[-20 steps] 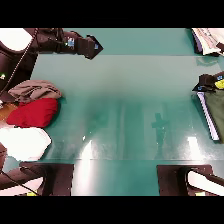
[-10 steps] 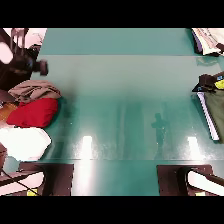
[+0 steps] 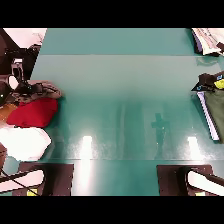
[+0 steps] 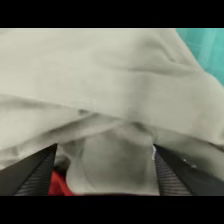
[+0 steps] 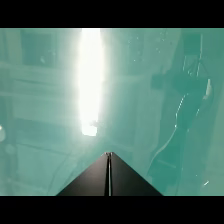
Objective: Fold the shirts.
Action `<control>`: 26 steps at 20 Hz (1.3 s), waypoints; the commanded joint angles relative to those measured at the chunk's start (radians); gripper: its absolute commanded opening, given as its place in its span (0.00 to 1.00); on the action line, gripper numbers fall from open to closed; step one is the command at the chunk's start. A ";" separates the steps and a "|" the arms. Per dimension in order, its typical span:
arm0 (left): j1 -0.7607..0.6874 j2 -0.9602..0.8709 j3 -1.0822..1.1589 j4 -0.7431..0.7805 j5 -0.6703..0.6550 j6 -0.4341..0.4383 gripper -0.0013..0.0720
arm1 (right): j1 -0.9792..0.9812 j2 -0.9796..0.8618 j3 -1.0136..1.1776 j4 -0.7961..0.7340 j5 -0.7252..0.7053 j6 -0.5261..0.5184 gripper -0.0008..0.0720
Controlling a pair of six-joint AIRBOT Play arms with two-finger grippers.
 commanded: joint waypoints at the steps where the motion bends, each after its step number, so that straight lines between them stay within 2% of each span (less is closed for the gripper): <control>1: 0.006 -0.042 -0.018 -0.031 0.050 -0.001 0.99 | 0.000 0.000 0.000 0.001 0.000 0.016 0.04; 2: 0.006 -0.043 -0.018 -0.042 0.058 -0.001 0.74 | 0.000 0.000 0.000 0.001 0.000 0.017 0.04; 3: 0.006 -0.043 -0.012 -0.052 0.063 -0.001 0.29 | 0.000 0.000 0.000 0.001 0.000 0.017 0.04; 4: 0.006 -0.043 -0.006 -0.057 0.066 -0.001 0.07 | 0.000 0.000 0.000 0.001 0.000 0.016 0.04; 9: 0.005 -0.006 0.121 -0.092 -0.039 0.011 0.05 | 0.000 0.000 0.000 0.001 -0.001 0.016 0.04; 12: 0.005 0.108 0.257 -0.195 -0.069 0.117 0.05 | 0.000 0.000 0.017 0.001 -0.001 0.016 0.04; 15: -0.006 0.223 0.457 -0.398 -0.208 0.258 0.05 | 0.000 0.000 0.122 0.001 -0.005 0.016 0.04; 16: -0.031 0.249 0.525 -0.426 -0.265 0.280 0.05 | 0.000 0.000 0.166 0.001 -0.005 0.016 0.04; 20: -0.269 0.290 0.777 -0.436 -0.441 0.295 0.05 | 0.000 0.000 0.340 0.000 -0.006 0.016 0.04; 26: -0.679 0.253 0.839 -0.438 -0.441 0.295 0.05 | 0.000 0.000 0.488 0.000 -0.012 0.016 0.04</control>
